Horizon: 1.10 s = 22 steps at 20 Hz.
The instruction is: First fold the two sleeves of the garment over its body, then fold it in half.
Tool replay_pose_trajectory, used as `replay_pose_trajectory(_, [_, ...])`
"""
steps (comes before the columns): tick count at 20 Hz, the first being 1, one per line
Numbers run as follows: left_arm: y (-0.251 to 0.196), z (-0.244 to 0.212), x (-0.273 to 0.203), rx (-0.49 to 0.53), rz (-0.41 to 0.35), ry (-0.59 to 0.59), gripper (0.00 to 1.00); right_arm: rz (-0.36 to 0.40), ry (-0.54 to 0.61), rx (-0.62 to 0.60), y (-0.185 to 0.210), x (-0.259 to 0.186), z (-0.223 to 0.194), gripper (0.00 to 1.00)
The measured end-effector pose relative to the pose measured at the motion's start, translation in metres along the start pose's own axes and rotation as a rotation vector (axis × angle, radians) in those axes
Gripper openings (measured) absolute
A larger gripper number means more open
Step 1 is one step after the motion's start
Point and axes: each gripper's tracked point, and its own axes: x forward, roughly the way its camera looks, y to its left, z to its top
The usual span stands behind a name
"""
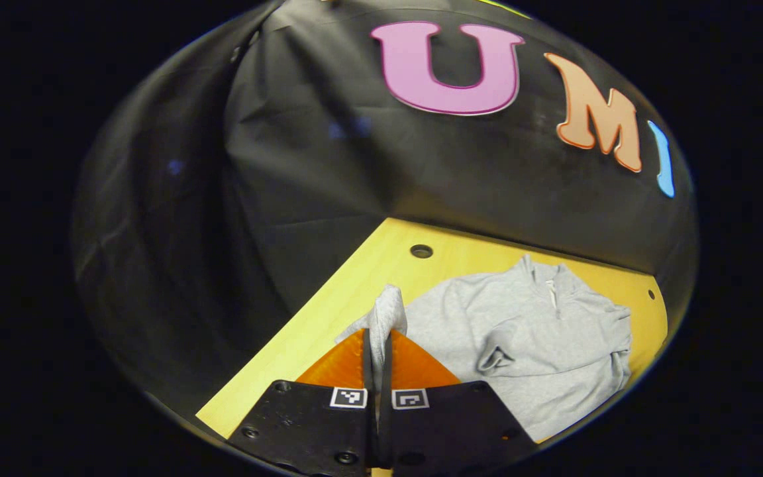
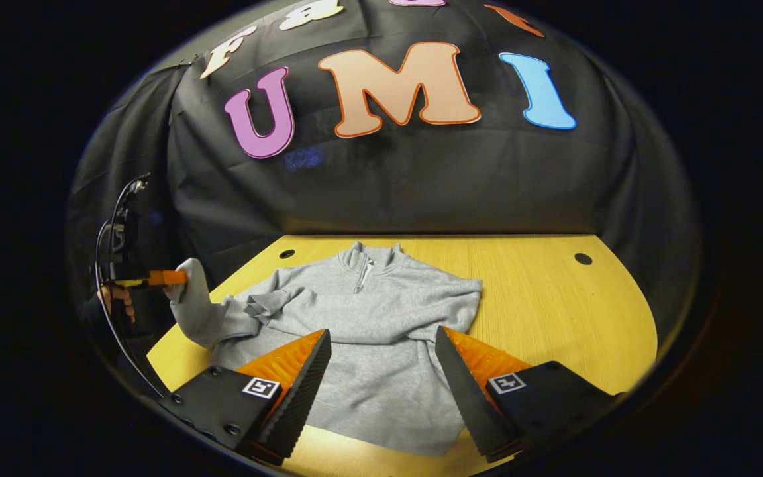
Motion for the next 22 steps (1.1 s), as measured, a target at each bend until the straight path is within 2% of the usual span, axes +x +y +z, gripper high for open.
replay_pose_trajectory(1, [-0.014, 0.005, 0.001, 0.014, -0.020, -0.009, 0.00, -0.005, 0.002, 0.007, 0.000, 0.001, -0.002, 0.96])
replay_pose_trajectory(2, [-0.029, 0.011, 0.002, 0.027, -0.043, -0.017, 0.00, -0.011, 0.005, 0.012, -0.003, -0.001, -0.004, 0.98])
replay_pose_trajectory(11, [-0.150, 0.041, 0.004, 0.122, -0.219, -0.061, 0.00, -0.081, 0.006, 0.043, -0.050, -0.034, -0.016, 0.98])
replay_pose_trajectory(22, [-0.286, 0.020, 0.001, 0.234, -0.383, -0.039, 0.02, -0.179, 0.010, 0.080, -0.104, -0.080, -0.036, 0.98])
